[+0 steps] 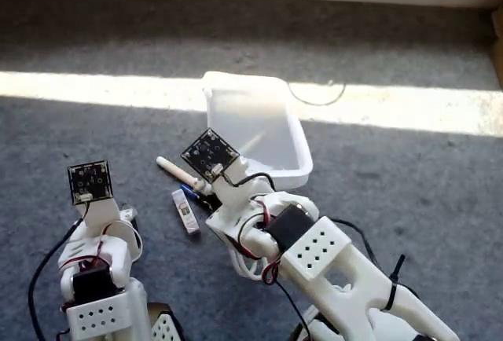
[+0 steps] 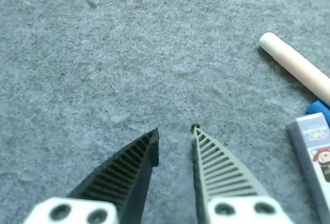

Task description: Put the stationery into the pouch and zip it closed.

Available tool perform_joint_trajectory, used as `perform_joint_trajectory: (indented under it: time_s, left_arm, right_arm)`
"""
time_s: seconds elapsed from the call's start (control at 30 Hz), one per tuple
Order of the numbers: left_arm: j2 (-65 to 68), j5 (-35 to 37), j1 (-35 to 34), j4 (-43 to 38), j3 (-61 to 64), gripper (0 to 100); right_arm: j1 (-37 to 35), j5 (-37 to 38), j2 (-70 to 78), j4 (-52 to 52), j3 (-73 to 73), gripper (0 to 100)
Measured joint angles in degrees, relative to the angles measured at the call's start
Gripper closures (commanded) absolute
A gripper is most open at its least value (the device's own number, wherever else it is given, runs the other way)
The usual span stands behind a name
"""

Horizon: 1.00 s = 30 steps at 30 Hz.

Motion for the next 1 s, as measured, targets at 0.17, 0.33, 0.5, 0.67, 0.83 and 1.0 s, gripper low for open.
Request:
perform_joint_trajectory:
  time_s: [0.17, 0.33, 0.5, 0.67, 0.83, 1.0]
  left_arm:
    - [0.0, 0.0, 0.0, 1.0, 0.0, 89]
    - [0.0, 0.0, 0.0, 1.0, 0.0, 89]
    - [0.0, 0.0, 2.0, 1.0, -2.3, 89]
    - [-0.1, 0.0, 7.6, 1.0, -7.1, 89]
    - [-0.1, 0.0, 12.2, -3.7, -9.7, 89]
    - [0.0, 0.4, 12.7, -15.6, -9.8, 89]
  right_arm:
    - [0.5, 1.7, -3.4, 4.2, 0.0, 99.2]
    - [0.5, 1.8, -9.5, 4.7, 0.0, 99.2]
    - [0.5, 1.9, -13.7, 4.7, 0.0, 99.2]
    - [1.7, 1.9, -14.3, 2.7, 0.0, 99.2]
    - [3.7, 2.0, -14.4, 1.8, -1.4, 99.2]
    - [4.1, 2.0, -14.4, 1.6, -5.8, 99.2]
